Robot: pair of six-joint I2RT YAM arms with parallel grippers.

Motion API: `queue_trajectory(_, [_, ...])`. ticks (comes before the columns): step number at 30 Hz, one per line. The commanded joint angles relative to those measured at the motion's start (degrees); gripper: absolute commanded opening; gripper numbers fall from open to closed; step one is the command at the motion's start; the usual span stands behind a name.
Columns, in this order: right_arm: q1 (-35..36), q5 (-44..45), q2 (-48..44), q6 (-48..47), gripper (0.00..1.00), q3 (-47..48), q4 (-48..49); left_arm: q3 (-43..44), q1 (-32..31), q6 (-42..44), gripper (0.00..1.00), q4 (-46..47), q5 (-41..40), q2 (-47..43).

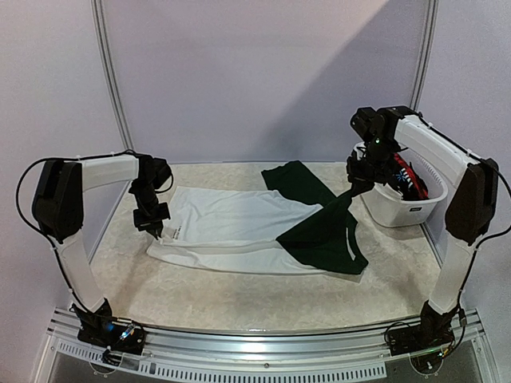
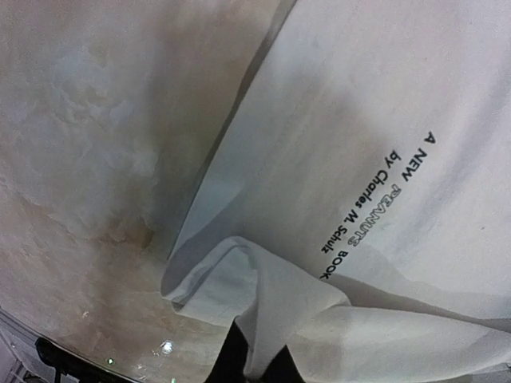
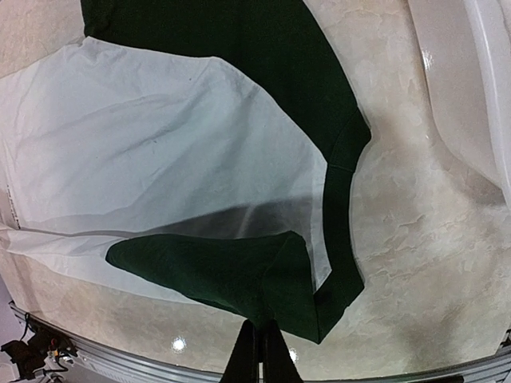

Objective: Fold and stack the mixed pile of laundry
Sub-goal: Fold the flattened T-shirt, then adjust the 1/3-folded T-shirt at the center of the board.

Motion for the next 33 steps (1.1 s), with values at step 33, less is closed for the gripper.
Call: queue_trajectory(33, [-2.1,2.4,14.5,2.4,0.00,9.8,7.8,-1.9,5.5,-11.4,0.36,2.0,-8.1,-5.5])
